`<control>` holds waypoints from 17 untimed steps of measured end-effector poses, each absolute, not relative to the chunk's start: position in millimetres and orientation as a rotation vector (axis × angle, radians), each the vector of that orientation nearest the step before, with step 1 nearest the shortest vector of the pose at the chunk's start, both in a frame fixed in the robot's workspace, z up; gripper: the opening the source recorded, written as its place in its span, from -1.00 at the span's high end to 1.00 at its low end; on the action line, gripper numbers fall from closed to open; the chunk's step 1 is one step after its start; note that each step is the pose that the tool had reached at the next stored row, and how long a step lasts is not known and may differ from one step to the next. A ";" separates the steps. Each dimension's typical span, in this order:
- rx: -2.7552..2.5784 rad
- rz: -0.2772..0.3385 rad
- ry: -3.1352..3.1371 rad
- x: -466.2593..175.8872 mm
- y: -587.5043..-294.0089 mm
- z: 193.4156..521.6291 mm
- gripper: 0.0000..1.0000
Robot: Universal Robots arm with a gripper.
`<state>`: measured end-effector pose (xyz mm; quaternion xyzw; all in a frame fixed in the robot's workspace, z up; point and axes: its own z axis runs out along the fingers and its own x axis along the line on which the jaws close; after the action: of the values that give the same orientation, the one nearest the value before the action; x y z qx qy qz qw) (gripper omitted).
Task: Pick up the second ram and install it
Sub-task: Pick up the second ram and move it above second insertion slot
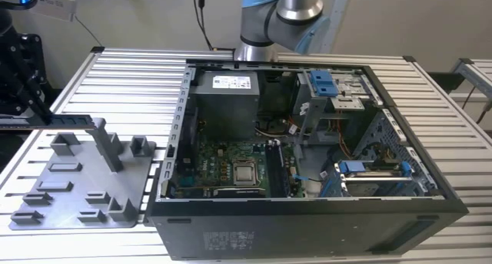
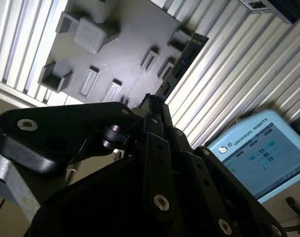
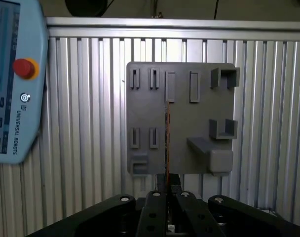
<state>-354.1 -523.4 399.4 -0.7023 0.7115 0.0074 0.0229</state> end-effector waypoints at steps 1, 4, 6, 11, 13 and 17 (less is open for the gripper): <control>-2.175 0.023 2.203 -353.5 -523.4 399.5 0.73; -2.175 0.023 2.203 -351.9 -523.4 399.5 0.73; -2.175 0.023 2.203 -350.9 -523.4 399.4 0.73; -2.175 0.023 2.203 -348.3 -523.4 399.5 0.73; -2.175 0.023 2.203 -347.2 -523.4 399.5 0.73; -2.175 0.023 2.203 -343.8 -523.4 399.5 0.73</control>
<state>-343.8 -523.4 399.5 -0.7023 0.7115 0.0074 0.0228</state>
